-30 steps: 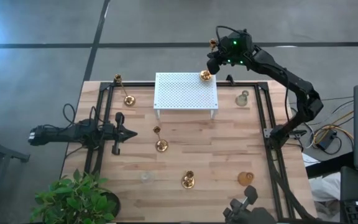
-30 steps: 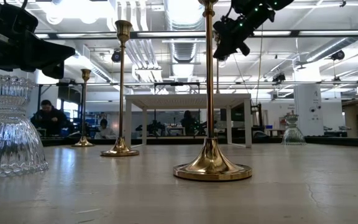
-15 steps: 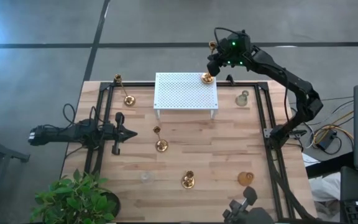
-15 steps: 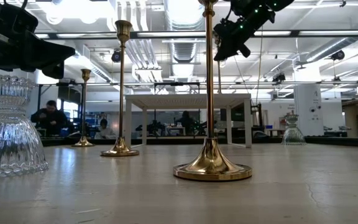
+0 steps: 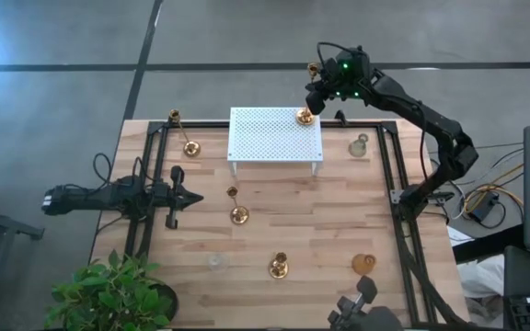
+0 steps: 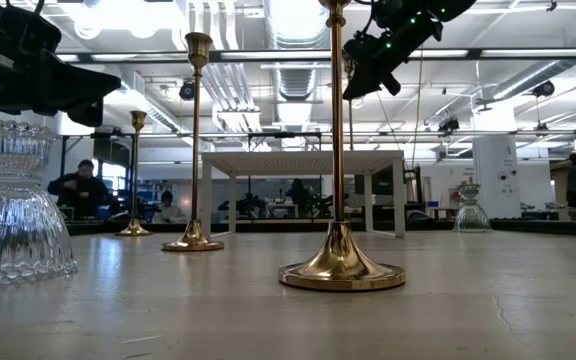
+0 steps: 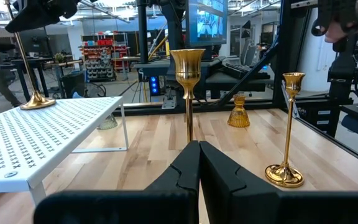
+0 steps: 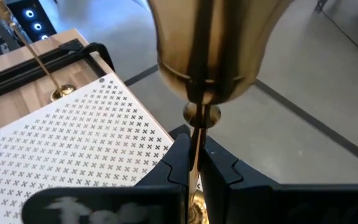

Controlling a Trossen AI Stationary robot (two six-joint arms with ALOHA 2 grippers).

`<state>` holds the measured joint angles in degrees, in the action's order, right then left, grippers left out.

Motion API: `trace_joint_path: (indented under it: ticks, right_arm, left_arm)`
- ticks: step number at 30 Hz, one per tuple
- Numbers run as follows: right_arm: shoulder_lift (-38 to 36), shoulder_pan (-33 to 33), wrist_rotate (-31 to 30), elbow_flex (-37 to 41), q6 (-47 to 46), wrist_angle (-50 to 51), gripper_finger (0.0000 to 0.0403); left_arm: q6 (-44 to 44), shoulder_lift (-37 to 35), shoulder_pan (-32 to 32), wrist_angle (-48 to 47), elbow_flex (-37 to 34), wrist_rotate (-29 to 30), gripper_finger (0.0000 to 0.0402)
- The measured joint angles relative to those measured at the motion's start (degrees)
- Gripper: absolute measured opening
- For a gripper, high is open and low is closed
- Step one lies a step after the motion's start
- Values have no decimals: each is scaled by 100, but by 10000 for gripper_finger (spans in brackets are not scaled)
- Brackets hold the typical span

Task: Pick & Place candle stick holders
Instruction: Put the gold candle holder on the shelf

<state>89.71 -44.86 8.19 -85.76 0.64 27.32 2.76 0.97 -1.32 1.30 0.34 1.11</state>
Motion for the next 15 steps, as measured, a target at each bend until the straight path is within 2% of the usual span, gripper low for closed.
trace_joint_path:
  ticks: [15]
  right_arm:
    - [-24, 0, 3, 208, 31, -285, 12]
  left_arm:
    - [0, 0, 0, 0, 0, 2, 14]
